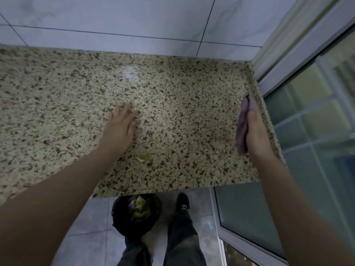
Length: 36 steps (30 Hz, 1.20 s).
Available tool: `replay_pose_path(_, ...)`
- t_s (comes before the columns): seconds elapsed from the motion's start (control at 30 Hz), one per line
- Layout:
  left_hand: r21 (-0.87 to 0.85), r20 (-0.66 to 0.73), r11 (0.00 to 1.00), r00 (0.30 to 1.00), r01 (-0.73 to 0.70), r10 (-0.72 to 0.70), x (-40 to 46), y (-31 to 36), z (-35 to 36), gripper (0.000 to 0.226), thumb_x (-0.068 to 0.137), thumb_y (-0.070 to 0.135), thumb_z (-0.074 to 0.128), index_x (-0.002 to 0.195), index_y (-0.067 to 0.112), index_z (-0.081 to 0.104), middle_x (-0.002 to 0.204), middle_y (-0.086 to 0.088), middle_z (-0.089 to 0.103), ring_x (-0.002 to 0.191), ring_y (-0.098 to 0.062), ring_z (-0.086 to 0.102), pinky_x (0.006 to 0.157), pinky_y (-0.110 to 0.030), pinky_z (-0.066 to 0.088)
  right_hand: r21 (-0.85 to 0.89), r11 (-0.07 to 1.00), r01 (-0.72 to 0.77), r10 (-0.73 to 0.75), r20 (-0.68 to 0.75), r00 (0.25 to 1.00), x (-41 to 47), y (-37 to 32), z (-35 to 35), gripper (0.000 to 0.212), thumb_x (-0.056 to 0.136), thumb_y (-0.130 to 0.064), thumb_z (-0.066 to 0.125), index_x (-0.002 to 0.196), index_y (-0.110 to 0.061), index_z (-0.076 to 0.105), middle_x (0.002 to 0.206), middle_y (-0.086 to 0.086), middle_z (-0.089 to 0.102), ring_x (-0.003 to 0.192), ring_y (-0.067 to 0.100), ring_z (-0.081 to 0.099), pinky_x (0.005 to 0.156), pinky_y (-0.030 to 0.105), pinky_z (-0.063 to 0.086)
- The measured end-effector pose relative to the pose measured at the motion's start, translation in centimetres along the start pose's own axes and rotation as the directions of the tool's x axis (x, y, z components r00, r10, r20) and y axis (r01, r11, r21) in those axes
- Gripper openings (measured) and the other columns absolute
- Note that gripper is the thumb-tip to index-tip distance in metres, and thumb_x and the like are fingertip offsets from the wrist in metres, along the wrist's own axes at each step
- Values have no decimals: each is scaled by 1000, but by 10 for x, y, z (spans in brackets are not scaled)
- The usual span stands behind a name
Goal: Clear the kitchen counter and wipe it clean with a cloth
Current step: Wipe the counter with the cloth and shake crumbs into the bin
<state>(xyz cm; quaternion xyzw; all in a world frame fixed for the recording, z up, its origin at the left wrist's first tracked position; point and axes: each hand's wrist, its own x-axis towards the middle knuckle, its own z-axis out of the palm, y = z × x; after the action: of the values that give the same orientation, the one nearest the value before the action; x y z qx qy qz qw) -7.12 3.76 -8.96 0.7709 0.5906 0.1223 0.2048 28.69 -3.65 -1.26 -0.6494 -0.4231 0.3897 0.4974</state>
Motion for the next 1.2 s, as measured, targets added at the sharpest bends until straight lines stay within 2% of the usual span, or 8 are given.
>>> replay_pose_path(0.1, 84, -38, 995, 998, 50, -47, 15, 0, 10, 49, 105, 32, 26, 153, 22, 29, 164, -3, 7, 152, -28, -3, 123, -43, -1, -386, 918, 90, -113, -36, 993, 11, 28, -8, 52, 106, -45, 26, 155, -30, 27, 155, -33, 24, 138, -16, 23, 121, 27, 21)
replay_pose_path(0.27, 167, 17, 982, 995, 91, -95, 51, -13, 17, 56, 103, 28, 27, 157, 19, 11, 165, -5, 3, 152, -26, -3, 124, -41, 1, -832, 551, -73, 85, -31, 996, 26, 98, 9, 51, 108, -30, 19, 158, -22, 13, 166, 8, 11, 153, 25, 3, 124, 47, 3)
replay_pose_path(0.33, 167, 81, 978, 987, 127, -142, 67, -18, 18, 59, 104, 32, 23, 157, 20, 1, 165, -3, -2, 152, -27, -2, 124, -41, 2, -899, 435, -55, 82, -22, 996, 29, 110, 20, 52, 107, -34, 16, 157, -29, 5, 166, 13, 6, 153, 31, -1, 123, 47, -3)
replay_pose_path(0.5, 206, 125, 961, 969, 186, -214, 77, -17, 27, 60, 104, 38, 20, 157, 18, -1, 165, -3, -7, 152, -27, -7, 123, -44, -1, -934, 356, 24, 114, 69, 991, 62, 106, 57, 52, 103, -45, 10, 151, -37, -10, 166, 15, -5, 152, 34, -10, 123, 50, -2)
replay_pose_path(0.63, 191, -22, 961, 979, 202, -201, 70, -11, 37, 58, 104, 38, 20, 157, 16, 9, 165, -4, 3, 152, -27, 0, 123, -45, 2, -923, 326, 204, 52, 233, 971, 79, 89, 117, 56, 103, -49, 5, 157, -37, -5, 165, 16, -10, 151, 36, -14, 123, 51, -1)
replay_pose_path(0.83, 300, -65, 929, 976, 218, -208, 67, -8, 43, 62, 101, 40, 16, 157, 16, 9, 165, -4, 9, 152, -26, 6, 122, -47, 12, -762, 503, 409, -31, 456, 889, 55, 75, 188, 52, 105, -49, 12, 157, -41, 8, 166, 3, -11, 151, 21, -20, 124, 43, -8)
replay_pose_path(1.03, 310, -84, 917, 968, 252, -237, 68, -7, 47, 60, 101, 43, 10, 157, 23, 0, 165, 4, -1, 152, -17, -6, 123, -43, 8, -841, 505, 195, 54, 257, 965, 78, 81, 142, 51, 102, -49, -2, 151, -42, -13, 164, 2, -14, 153, 21, -15, 124, 42, -8)
replay_pose_path(1.2, 299, -83, 918, 965, 261, -247, 68, -5, 46, 60, 101, 42, 10, 157, 22, 0, 165, 4, -2, 152, -17, -6, 123, -43, 9, -899, 432, 74, 61, 111, 992, 141, 89, 83, 54, 107, -38, 16, 158, -28, 1, 165, 14, 4, 154, 31, 1, 124, 49, 3)
